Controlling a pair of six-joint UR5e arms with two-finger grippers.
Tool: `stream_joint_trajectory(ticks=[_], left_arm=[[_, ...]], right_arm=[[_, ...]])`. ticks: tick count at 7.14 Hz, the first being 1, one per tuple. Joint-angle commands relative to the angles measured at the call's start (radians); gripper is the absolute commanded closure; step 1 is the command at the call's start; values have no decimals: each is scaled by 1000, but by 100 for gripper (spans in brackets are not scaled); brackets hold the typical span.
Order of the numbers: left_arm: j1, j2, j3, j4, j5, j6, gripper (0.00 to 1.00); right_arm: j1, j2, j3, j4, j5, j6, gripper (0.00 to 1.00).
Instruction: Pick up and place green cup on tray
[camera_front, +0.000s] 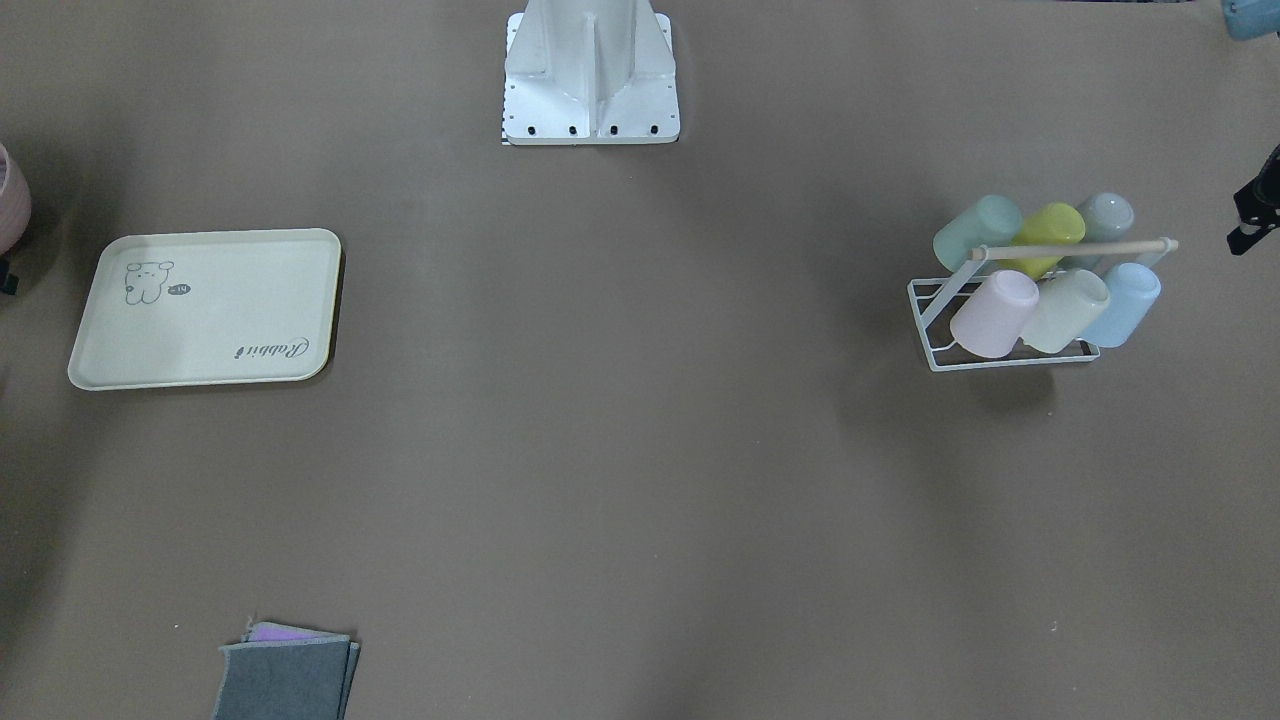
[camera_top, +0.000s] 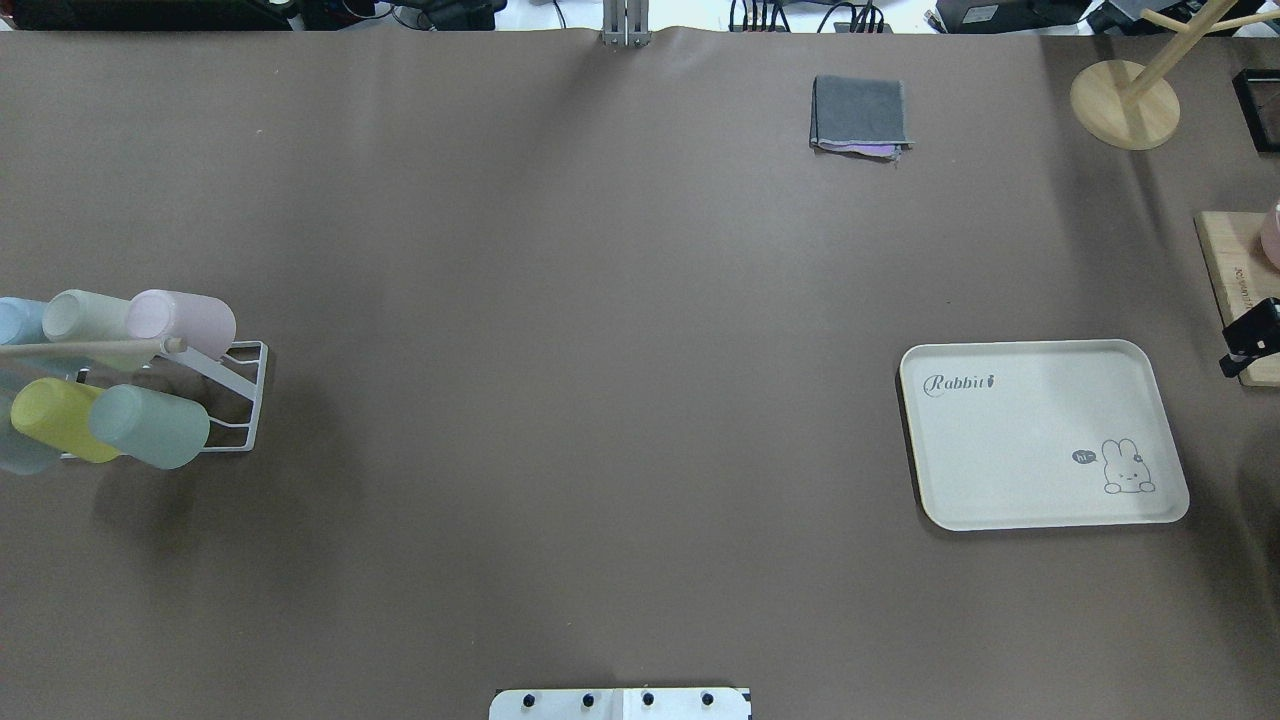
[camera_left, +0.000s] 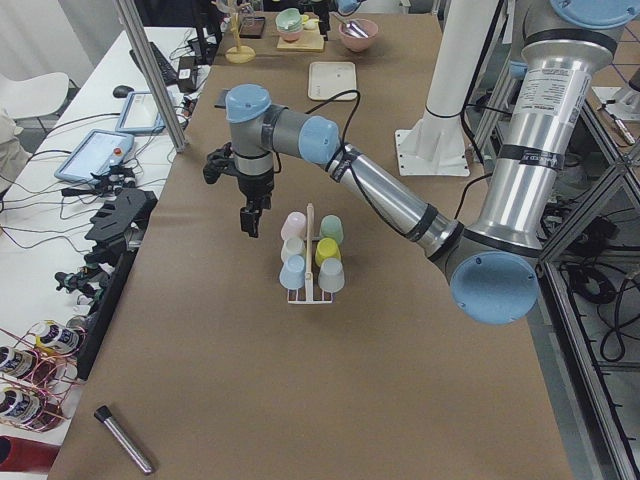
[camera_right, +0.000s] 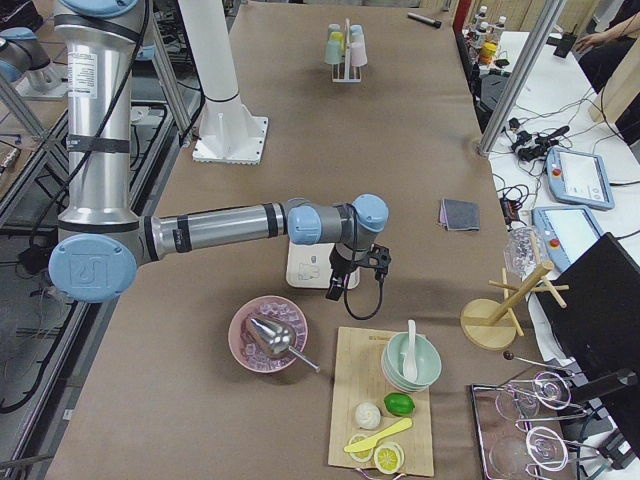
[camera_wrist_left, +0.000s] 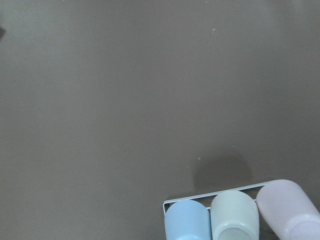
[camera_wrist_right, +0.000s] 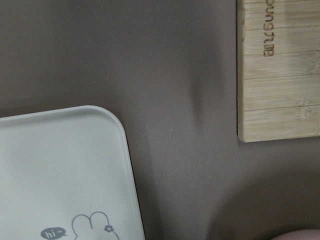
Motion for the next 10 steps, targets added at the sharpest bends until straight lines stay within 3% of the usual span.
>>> stream_joint_trajectory(ticks=[1, 4, 6, 9, 10], left_arm=[[29, 71, -71, -1, -9, -56, 1], [133, 180, -227, -11, -14, -214, 1], [239, 183, -293, -17, -12, -370, 1], [424, 176, -324, -138, 2, -623, 1], [511, 169, -333, -180, 46, -724, 1]], right_arm=[[-36, 13, -20, 55, 9, 49, 0], [-88, 14, -55, 149, 13, 89, 0], [-115, 14, -86, 180, 11, 110, 2], [-161, 11, -92, 200, 11, 159, 15], [-166, 11, -92, 201, 11, 161, 23]])
